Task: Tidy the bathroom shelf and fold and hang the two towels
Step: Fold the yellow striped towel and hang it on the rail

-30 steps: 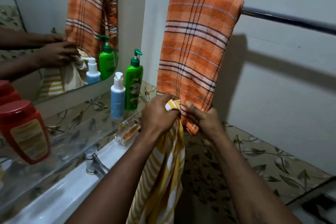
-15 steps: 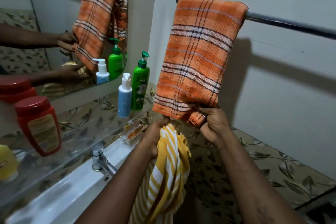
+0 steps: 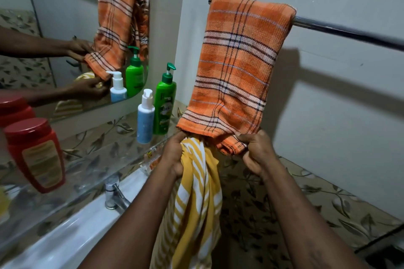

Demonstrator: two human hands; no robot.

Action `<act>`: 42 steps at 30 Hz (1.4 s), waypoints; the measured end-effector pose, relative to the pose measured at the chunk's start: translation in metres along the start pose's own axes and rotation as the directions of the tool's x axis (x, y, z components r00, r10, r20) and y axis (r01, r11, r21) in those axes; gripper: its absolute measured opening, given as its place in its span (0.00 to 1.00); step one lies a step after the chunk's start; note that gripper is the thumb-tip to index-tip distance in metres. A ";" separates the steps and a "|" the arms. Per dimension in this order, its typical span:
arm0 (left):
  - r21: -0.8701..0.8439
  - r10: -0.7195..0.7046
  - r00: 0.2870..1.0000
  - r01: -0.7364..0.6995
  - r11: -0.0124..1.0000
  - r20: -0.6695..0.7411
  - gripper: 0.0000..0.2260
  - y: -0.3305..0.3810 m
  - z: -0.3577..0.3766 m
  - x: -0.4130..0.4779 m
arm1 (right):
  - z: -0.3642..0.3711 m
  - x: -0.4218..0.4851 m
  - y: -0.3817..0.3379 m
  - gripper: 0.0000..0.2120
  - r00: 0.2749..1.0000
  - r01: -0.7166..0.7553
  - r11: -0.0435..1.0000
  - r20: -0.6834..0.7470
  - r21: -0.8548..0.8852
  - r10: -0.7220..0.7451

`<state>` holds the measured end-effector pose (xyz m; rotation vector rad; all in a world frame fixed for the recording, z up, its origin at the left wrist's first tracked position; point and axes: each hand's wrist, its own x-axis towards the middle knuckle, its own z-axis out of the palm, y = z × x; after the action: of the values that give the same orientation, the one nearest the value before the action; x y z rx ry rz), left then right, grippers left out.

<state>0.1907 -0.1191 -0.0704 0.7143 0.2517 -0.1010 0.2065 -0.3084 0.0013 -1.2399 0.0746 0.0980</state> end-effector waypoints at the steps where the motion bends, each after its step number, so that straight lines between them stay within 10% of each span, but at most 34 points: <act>1: 0.009 -0.005 0.999 0.005 1.000 -0.037 0.12 -0.001 -0.002 0.000 | 0.000 -0.001 0.000 0.18 1.000 0.004 1.000 0.005 -0.006 -0.004; 7: -0.002 -0.106 0.994 0.106 0.994 0.007 0.07 -0.007 -0.014 -0.009 | 0.003 0.003 0.000 0.13 0.999 0.025 1.000 -0.019 -0.016 -0.026; 17: -0.124 0.021 0.960 0.015 0.992 0.280 0.38 0.009 -0.001 -0.012 | -0.007 -0.016 0.007 0.24 0.987 -0.138 0.945 0.036 -0.297 0.155; 26: 0.055 0.082 0.981 -0.073 0.996 -0.176 0.11 0.019 0.005 0.004 | -0.022 -0.008 0.012 0.24 0.984 -0.176 0.944 -0.056 -0.278 0.167; 34: 0.027 0.129 0.974 -0.126 0.992 -0.184 0.12 0.017 0.008 -0.005 | -0.012 -0.010 0.022 0.12 0.969 -0.247 0.969 -0.018 0.027 0.247; 42: 0.098 0.250 0.931 -0.231 0.968 -0.265 0.12 0.017 0.008 -0.014 | 0.007 -0.010 0.021 0.21 0.982 -0.155 0.987 -0.102 0.037 0.158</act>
<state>0.1815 -0.1114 -0.0501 0.8197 0.4267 0.2278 0.1939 -0.2954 -0.0153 -1.2090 0.2641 0.1682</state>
